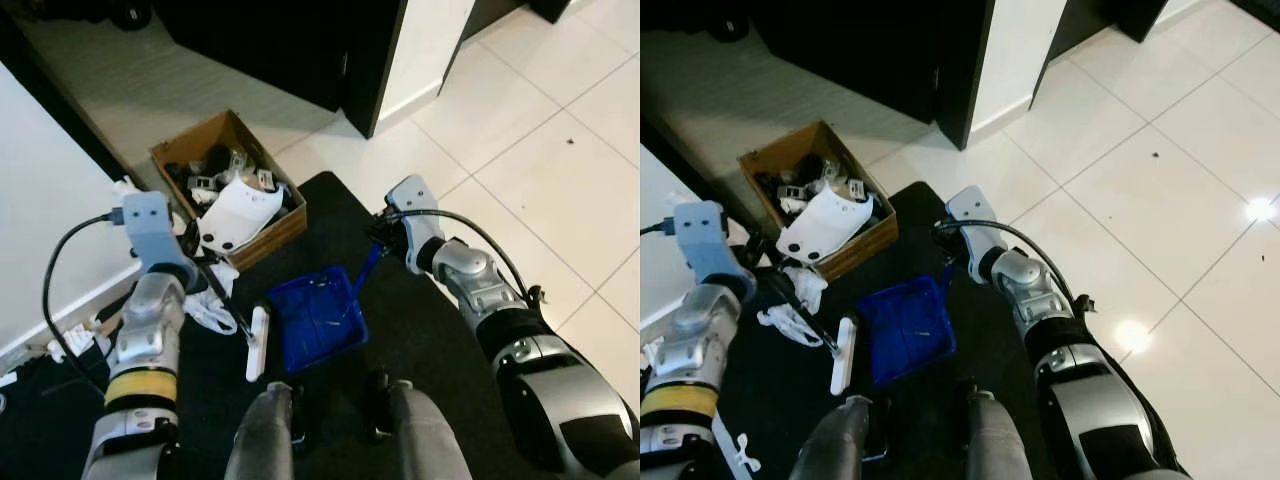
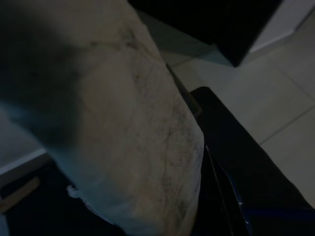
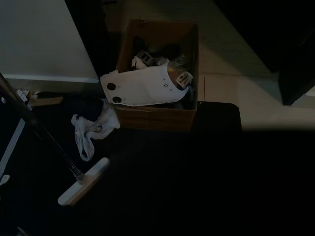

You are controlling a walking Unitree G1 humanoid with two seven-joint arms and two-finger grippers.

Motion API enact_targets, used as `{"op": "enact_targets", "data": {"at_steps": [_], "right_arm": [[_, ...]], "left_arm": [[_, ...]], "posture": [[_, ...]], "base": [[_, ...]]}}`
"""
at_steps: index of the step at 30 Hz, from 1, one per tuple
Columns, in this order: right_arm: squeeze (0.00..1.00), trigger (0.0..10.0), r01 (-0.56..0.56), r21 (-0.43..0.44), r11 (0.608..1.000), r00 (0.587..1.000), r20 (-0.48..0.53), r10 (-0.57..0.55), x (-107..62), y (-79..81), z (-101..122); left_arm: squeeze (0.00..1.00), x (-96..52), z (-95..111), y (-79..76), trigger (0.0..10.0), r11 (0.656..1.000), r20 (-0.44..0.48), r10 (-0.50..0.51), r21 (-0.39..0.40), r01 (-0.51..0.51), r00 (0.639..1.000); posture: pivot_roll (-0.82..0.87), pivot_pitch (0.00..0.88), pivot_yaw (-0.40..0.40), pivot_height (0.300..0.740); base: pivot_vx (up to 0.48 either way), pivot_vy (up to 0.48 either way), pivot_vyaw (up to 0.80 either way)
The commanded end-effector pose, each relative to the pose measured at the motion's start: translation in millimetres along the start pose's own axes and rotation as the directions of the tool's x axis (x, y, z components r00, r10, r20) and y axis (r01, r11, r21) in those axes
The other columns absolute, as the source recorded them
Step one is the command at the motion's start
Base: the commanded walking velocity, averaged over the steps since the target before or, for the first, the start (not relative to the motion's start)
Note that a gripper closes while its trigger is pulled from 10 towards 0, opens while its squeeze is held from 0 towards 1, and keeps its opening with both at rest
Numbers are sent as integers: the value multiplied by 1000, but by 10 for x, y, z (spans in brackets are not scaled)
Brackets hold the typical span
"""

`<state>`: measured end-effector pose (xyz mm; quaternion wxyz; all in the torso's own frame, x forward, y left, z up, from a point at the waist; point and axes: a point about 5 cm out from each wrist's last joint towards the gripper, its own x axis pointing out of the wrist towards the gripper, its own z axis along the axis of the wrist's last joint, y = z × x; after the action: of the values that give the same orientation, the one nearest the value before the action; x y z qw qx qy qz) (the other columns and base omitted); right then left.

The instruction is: Sweep floor

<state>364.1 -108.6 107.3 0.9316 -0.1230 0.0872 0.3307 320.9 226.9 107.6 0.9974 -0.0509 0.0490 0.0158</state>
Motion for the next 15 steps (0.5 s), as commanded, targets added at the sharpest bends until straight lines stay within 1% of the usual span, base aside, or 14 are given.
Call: {"op": "enact_targets", "data": {"at_steps": [1,2,3,5,6,8,9,12,15], "right_arm": [[0,10000,-35,92,995,987,-154,49,-92,150,-427],[0,10000,-34,93,995,987,-155,48,-95,149,-430],[0,10000,-34,93,995,987,-155,48,-95,149,-430],[0,10000,-32,94,995,987,-156,46,-99,145,-436],[0,10000,-31,95,995,986,-158,46,-99,146,-438],[0,10000,-33,96,995,986,-158,48,-82,166,-432],[0,10000,-33,96,995,986,-158,48,-82,166,-432],[0,10000,-41,96,994,987,-152,56,-56,189,-406],[0,10000,-44,96,994,987,-149,58,-46,198,-397]], "left_arm": [[0,-58,-221,-185,10000,991,-68,-65,-124,57,996],[0,-65,-195,-235,10000,985,-56,-81,-157,72,995],[0,-65,-195,-235,10000,985,-56,-81,-157,72,995],[0,-63,-165,-305,10000,973,-37,-98,-216,87,995],[0,-65,-152,-366,10000,963,-29,-118,-247,107,993],[0,-113,-105,-588,10000,928,-10,-229,-303,216,973],[0,-113,-105,-588,10000,928,-10,-229,-303,216,973],[0,-167,-31,-734,10000,908,15,-304,-298,294,953],[0,-193,28,-757,10000,900,34,-326,-293,321,945]], "posture": [[53,330,-33,740],[53,330,-33,740],[53,330,-33,740],[64,326,-33,740],[71,325,-36,740],[76,325,-36,740],[76,325,-36,740],[86,325,-38,740],[86,325,-38,740]], "base": [[0,0,0],[0,0,0],[0,0,0],[0,0,0],[0,0,0],[0,0,0],[0,0,0],[0,0,0],[0,0,0]]}}
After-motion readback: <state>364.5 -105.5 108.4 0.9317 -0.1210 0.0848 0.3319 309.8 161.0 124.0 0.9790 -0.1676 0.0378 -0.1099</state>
